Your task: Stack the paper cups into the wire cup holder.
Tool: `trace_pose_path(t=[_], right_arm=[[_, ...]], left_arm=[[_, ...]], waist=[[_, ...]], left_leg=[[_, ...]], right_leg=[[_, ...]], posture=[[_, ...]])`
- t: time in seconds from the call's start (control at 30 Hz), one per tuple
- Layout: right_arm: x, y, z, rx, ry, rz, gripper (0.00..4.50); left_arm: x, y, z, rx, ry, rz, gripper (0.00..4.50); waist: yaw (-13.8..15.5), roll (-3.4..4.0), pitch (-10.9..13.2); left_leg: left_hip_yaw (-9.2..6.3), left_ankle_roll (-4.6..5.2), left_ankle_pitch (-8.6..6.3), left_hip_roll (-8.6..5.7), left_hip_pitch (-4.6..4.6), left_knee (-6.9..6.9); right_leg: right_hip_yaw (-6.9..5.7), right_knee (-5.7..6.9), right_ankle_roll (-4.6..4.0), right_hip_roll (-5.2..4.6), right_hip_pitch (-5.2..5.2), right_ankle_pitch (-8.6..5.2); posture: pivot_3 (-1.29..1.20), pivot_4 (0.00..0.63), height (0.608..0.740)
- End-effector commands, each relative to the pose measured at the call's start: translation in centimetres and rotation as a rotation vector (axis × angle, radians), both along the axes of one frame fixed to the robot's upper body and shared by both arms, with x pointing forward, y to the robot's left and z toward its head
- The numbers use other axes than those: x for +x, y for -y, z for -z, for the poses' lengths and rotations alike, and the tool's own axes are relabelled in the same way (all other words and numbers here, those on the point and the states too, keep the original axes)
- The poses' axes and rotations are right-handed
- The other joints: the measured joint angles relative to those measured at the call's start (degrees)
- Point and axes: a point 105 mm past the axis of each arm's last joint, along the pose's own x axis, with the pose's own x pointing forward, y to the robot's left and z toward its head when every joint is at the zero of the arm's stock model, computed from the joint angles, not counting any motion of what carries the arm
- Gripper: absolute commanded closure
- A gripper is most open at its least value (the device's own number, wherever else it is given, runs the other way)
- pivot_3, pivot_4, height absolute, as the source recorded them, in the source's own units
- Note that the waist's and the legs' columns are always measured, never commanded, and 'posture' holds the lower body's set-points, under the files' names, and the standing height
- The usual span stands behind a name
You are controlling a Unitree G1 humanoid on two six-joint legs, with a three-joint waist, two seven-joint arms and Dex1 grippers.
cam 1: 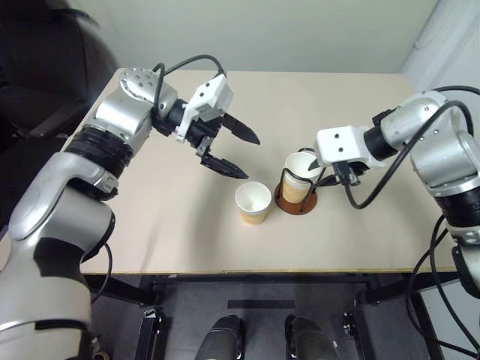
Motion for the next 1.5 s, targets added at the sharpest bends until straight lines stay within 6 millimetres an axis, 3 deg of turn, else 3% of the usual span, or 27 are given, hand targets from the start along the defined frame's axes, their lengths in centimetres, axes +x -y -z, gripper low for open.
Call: trace_pose_path(t=[0.03,0.2,0.27,0.43,0.57,0.77,1.03,1.5], right_arm=[[0.0,-0.6,-1.9,0.092,0.023,0.022,1.91],[-1.9,-0.3,-6.3,0.387,-0.038,0.106,1.91],[-3.3,0.4,-7.6,0.467,-0.075,0.135,1.91],[-5.1,1.8,-9.3,0.543,-0.091,0.198,1.91],[-5.8,3.0,-10.4,0.572,-0.077,0.249,1.91],[-6.0,4.5,-11.0,0.571,-0.065,0.317,1.91],[-6.0,5.7,-11.0,0.564,-0.065,0.365,1.91],[-5.8,5.9,-10.9,0.567,-0.067,0.361,1.91]], left_arm=[[-0.3,0.1,-1.1,-0.001,0.025,0.024,0.00],[0.2,0.6,-1.8,-0.016,0.081,0.024,0.00],[0.6,0.3,-1.5,0.074,0.152,0.017,0.00],[1.5,0.5,-1.7,0.195,0.280,0.027,0.00],[1.6,2.1,-1.5,0.253,0.334,0.080,0.00],[1.7,3.8,-0.1,0.308,0.343,0.127,0.00],[2.2,4.0,2.1,0.382,0.330,0.132,0.00],[2.1,4.6,4.6,0.436,0.295,0.160,0.00]], waist=[[0.0,0.00,0.0],[0.3,0.00,0.0],[0.4,-0.01,0.0],[0.4,-0.03,0.0],[0.5,-0.03,0.0],[0.5,-0.02,0.1],[0.5,-0.01,0.1],[1.1,0.00,0.1]], left_leg=[[-0.01,0.00,0.00,0.01,0.00,0.00],[0.01,0.01,0.00,-0.05,-0.06,0.01],[0.01,0.01,0.00,-0.06,-0.08,0.01],[-0.08,-0.05,-0.08,-0.03,-0.03,-0.06],[-0.06,-0.07,-0.08,-0.04,-0.03,-0.06],[0.06,-0.03,-0.12,-0.04,-0.01,-0.06],[0.03,0.02,-0.17,0.02,-0.02,-0.04],[0.04,0.09,-0.17,-0.03,-0.02,0.02]], right_leg=[[0.01,0.00,0.00,-0.03,-0.01,0.00],[-0.01,-0.02,-0.01,-0.02,0.00,-0.01],[0.02,-0.04,-0.01,-0.03,0.00,-0.02],[0.07,-0.03,-0.23,-0.04,0.03,-0.28],[0.10,0.03,-0.19,0.04,0.01,-0.32],[0.12,0.06,0.06,0.02,-0.05,-0.19],[0.20,0.06,0.13,-0.06,-0.08,-0.18],[0.15,0.07,0.20,-0.12,-0.05,-0.13]], posture=[[0.00,0.150,0.740],[0.00,0.150,0.740],[0.00,0.150,0.740],[0.00,0.150,0.740],[0.00,0.150,0.740],[0.00,0.150,0.740],[0.00,0.150,0.740],[0.00,0.150,0.740]])
